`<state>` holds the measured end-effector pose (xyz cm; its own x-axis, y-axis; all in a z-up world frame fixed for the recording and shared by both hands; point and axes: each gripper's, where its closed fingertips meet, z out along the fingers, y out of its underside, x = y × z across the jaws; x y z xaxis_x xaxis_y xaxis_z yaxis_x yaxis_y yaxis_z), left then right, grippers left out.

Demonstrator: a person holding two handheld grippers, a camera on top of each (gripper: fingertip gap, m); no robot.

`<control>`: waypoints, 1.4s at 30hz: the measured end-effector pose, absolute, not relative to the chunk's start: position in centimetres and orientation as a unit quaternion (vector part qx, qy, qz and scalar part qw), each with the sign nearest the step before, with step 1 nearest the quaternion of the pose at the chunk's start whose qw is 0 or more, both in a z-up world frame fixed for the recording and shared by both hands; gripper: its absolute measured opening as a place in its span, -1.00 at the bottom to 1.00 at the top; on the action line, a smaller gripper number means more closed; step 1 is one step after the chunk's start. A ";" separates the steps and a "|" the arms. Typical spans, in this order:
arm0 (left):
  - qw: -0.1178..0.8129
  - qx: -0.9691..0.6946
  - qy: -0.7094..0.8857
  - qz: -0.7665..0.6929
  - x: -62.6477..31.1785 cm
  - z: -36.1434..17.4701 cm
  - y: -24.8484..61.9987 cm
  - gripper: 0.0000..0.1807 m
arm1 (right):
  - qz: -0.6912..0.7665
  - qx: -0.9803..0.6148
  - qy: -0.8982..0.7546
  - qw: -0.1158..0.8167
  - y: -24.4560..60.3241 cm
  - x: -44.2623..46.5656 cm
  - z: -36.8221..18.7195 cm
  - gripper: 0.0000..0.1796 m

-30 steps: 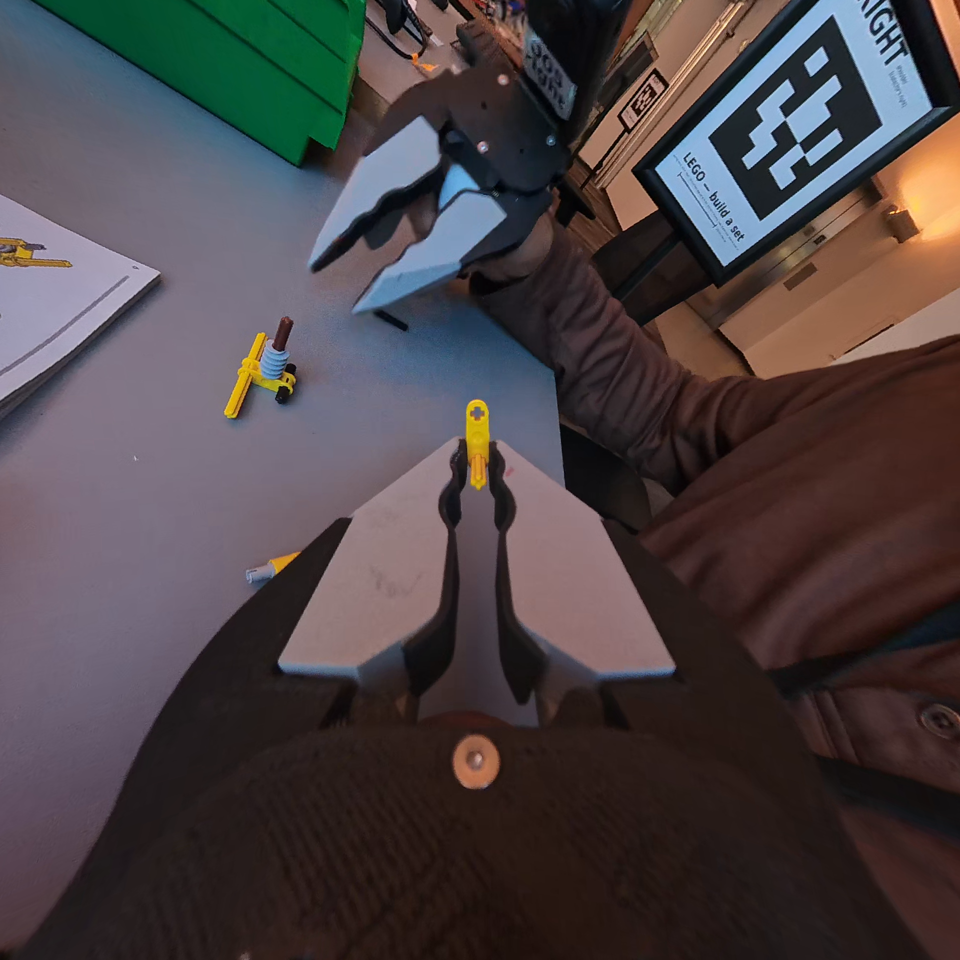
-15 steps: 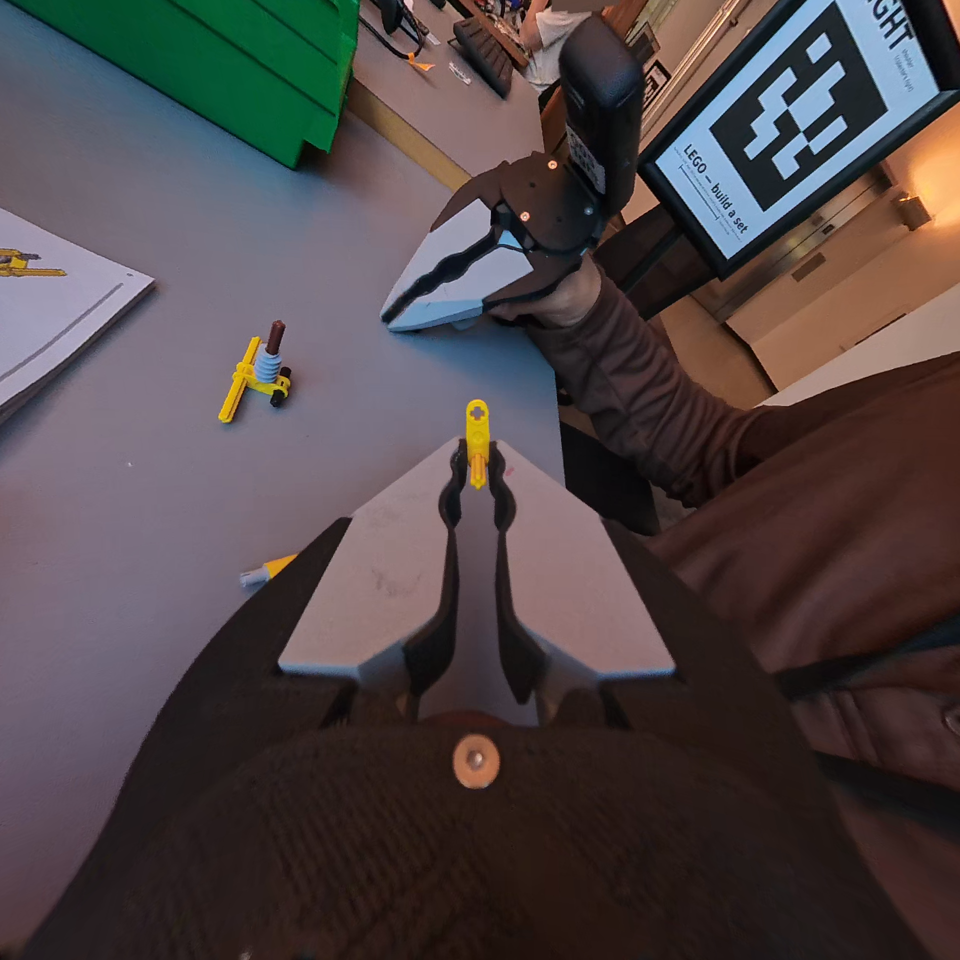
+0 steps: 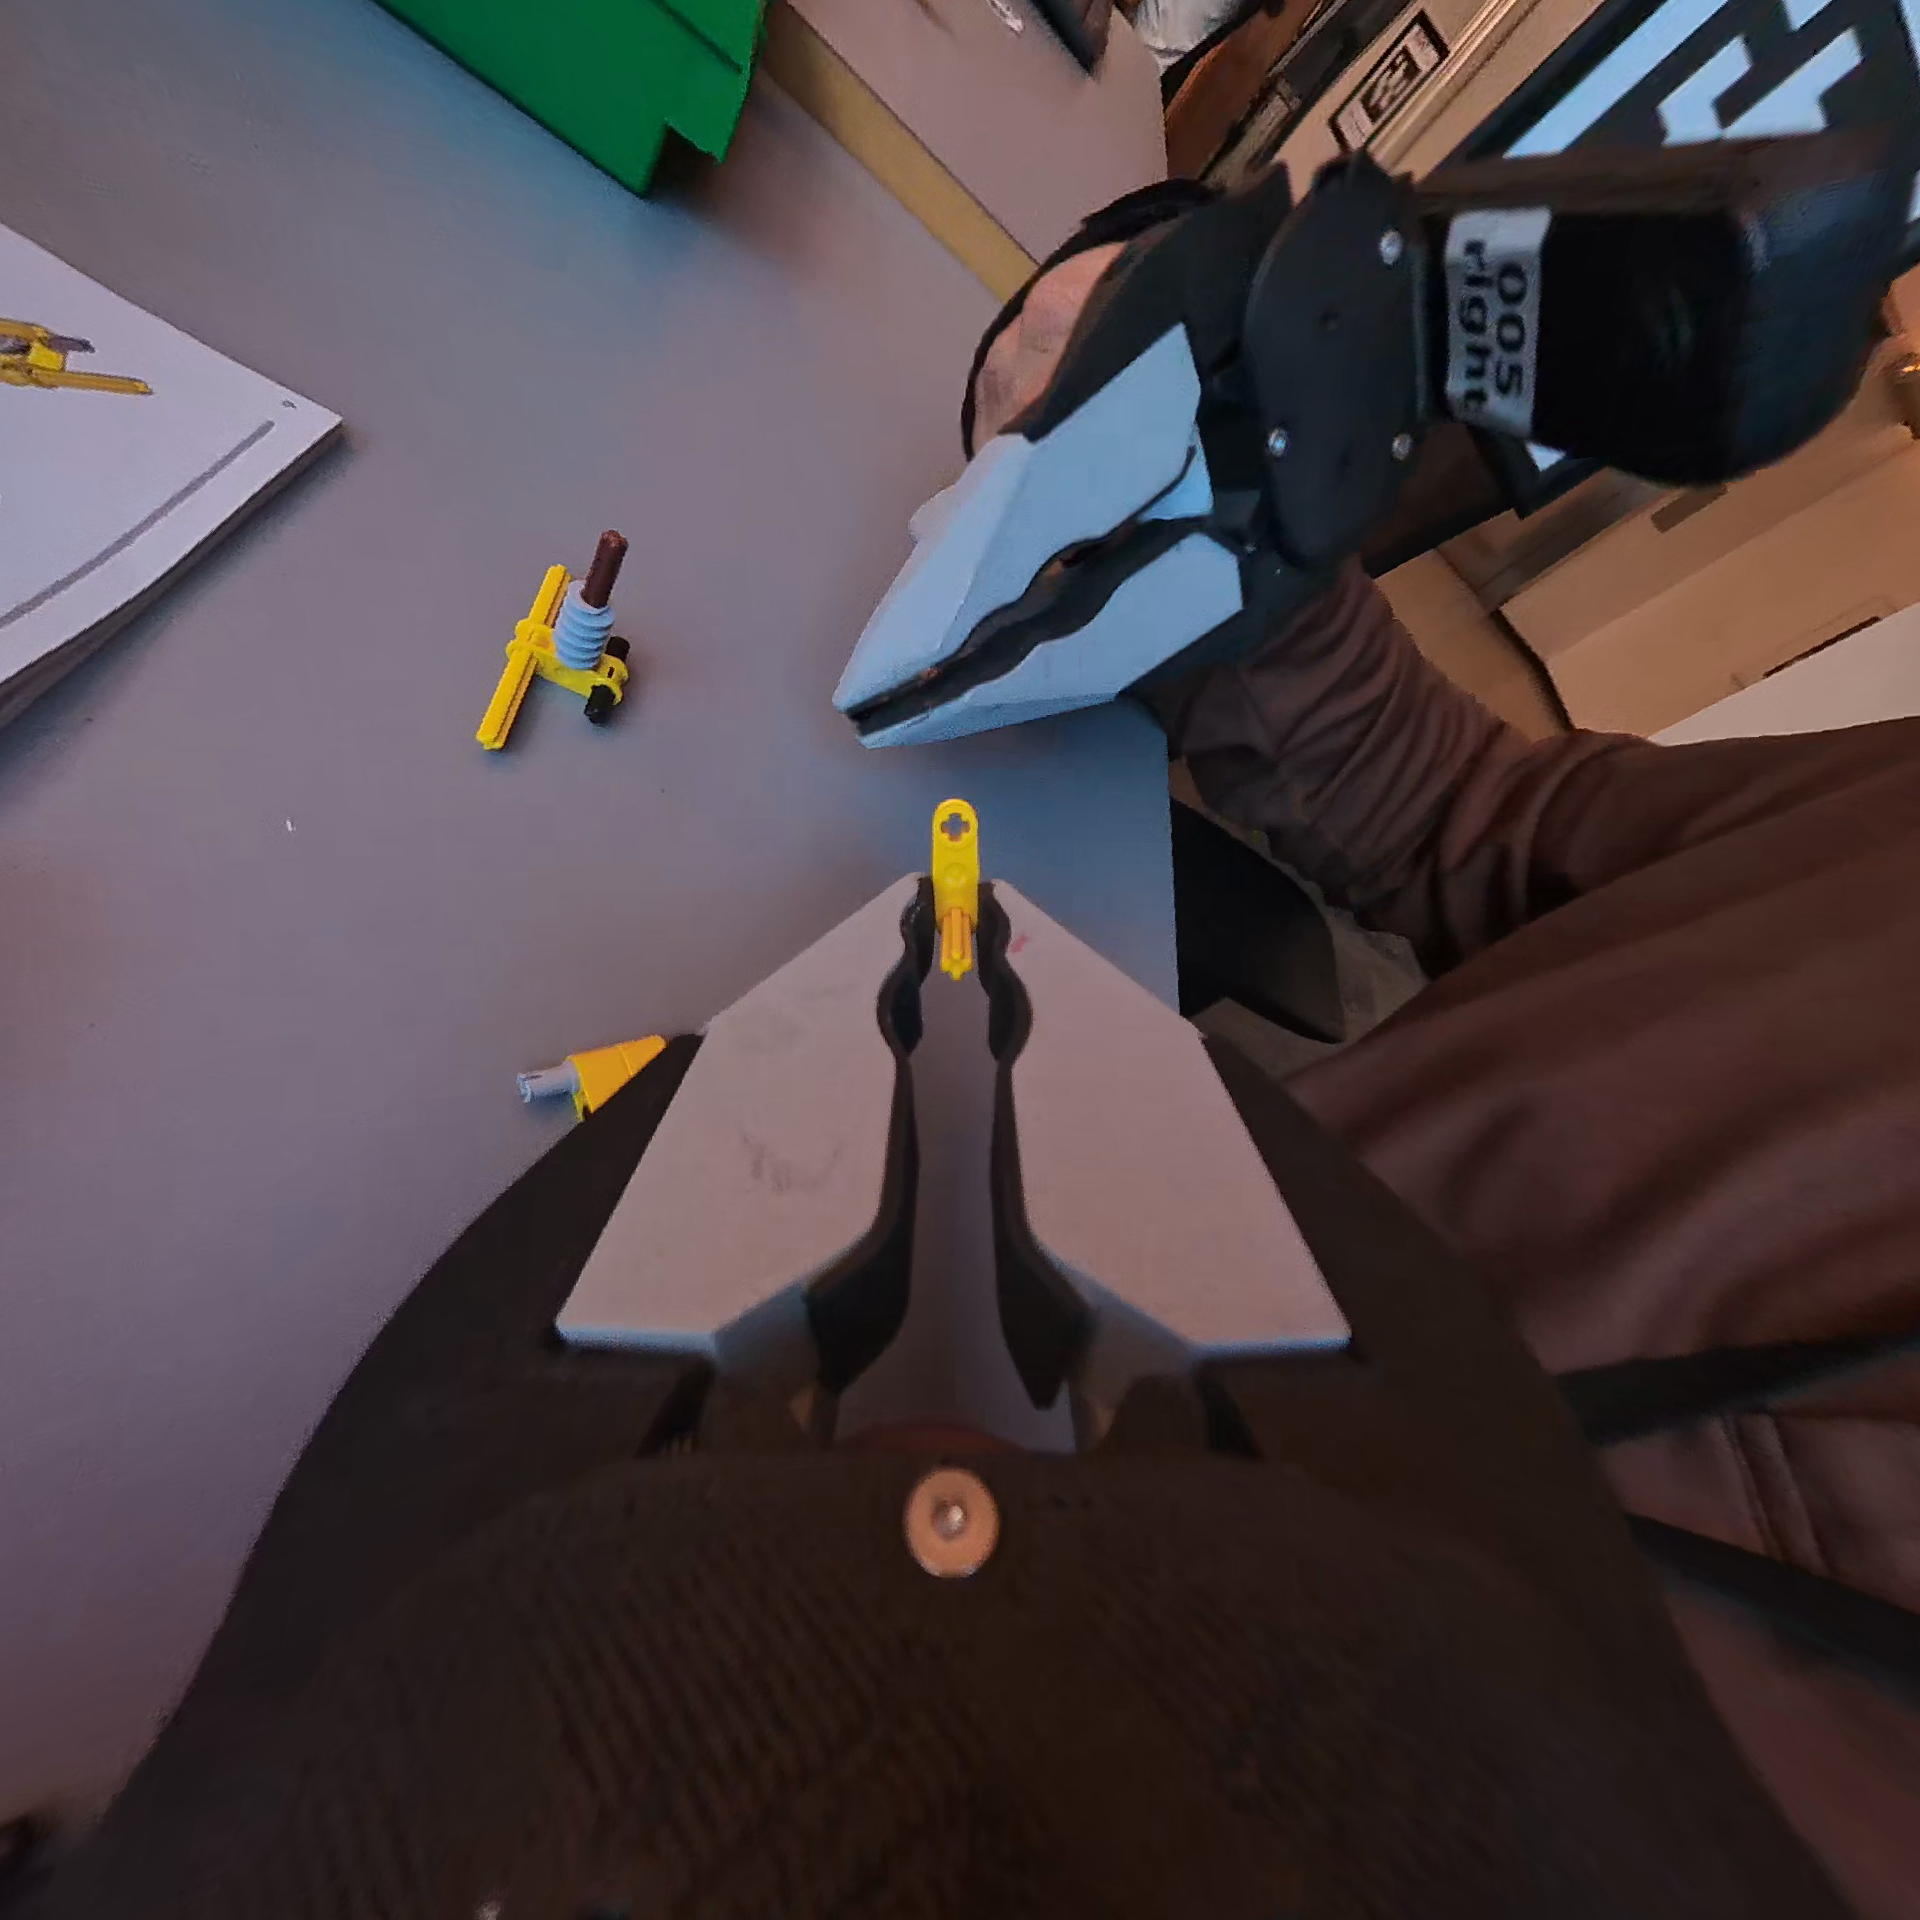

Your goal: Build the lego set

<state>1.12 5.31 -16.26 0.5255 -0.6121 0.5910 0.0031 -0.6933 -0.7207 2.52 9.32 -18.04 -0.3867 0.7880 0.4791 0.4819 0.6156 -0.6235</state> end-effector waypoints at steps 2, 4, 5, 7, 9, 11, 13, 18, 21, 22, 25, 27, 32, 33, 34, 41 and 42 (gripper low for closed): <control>0.339 -0.804 0.190 -0.451 1.2 -16.3 5.2 -0.95 | 0.179 -0.383 -0.825 0.375 9.2 2.8 -18.8 -0.98; 0.338 -0.803 0.193 -0.451 1.3 -16.3 5.1 -0.94 | 0.193 -0.381 -0.831 0.357 8.6 3.1 -19.2 -0.99; 0.337 -0.804 0.196 -0.450 1.4 -16.4 5.0 -0.94 | 0.203 -0.379 -0.834 0.346 8.2 3.2 -19.4 -0.99; 0.335 -0.804 0.198 -0.449 1.5 -16.4 5.0 -0.94 | 0.211 -0.382 -0.840 0.323 7.8 3.6 -20.0 -0.98; 0.335 -0.803 0.198 -0.451 1.6 -16.3 4.9 -0.94 | 0.214 -0.398 -0.840 0.301 7.8 4.0 -20.5 -0.95; 0.336 -0.803 0.199 -0.450 1.5 -16.3 4.9 -0.94 | 0.217 -0.415 -0.834 0.293 7.8 4.5 -20.6 -0.87; 0.338 -0.802 0.200 -0.451 1.5 -16.2 4.9 -0.94 | 0.216 -0.431 -0.825 0.294 8.0 5.1 -20.4 -0.82; 0.343 -0.798 0.202 -0.452 1.6 -15.8 4.8 -0.94 | 0.215 -0.478 -0.800 0.292 8.6 6.9 -20.3 -0.81; 0.342 -0.798 0.204 -0.452 1.8 -15.8 4.7 -0.94 | 0.206 -0.487 -0.796 0.295 9.0 6.7 -20.8 -0.81; 0.341 -0.799 0.206 -0.451 1.8 -15.9 4.6 -0.94 | 0.200 -0.489 -0.795 0.296 9.2 6.4 -21.0 -0.81; 0.340 -0.800 0.208 -0.449 1.8 -16.0 4.6 -0.94 | 0.212 -0.480 -0.803 0.282 9.5 5.7 -21.2 -0.97; 0.339 -0.799 0.204 -0.452 1.8 -16.0 4.7 -0.94 | 0.230 -0.469 -0.811 0.263 9.5 5.4 -21.2 -0.99; 0.330 -0.789 0.185 -0.484 1.7 -15.5 4.7 -0.94 | 0.215 -0.395 -0.862 0.237 9.4 5.7 -21.3 -0.99; 0.330 -0.790 0.186 -0.482 1.7 -15.6 4.7 -0.94 | 0.199 -0.381 -0.873 0.233 9.5 5.8 -21.3 -0.99; 0.330 -0.790 0.187 -0.482 1.7 -15.6 4.6 -0.94 | 0.182 -0.374 -0.881 0.225 9.6 6.0 -21.3 -0.99; 0.319 -0.790 0.196 -0.486 2.2 -15.8 4.2 -0.94 | 0.115 -0.350 -0.906 0.209 10.2 6.6 -21.4 -0.99; 0.318 -0.790 0.196 -0.486 2.2 -15.8 4.2 -0.94 | 0.111 -0.346 -0.908 0.209 10.2 6.6 -21.4 -0.99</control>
<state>2.20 4.20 -15.77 0.4500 -0.6194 0.6433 0.0001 -0.7203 -0.6937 6.60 10.21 -21.38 -0.6731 0.6749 0.3024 0.5819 0.7357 -0.3466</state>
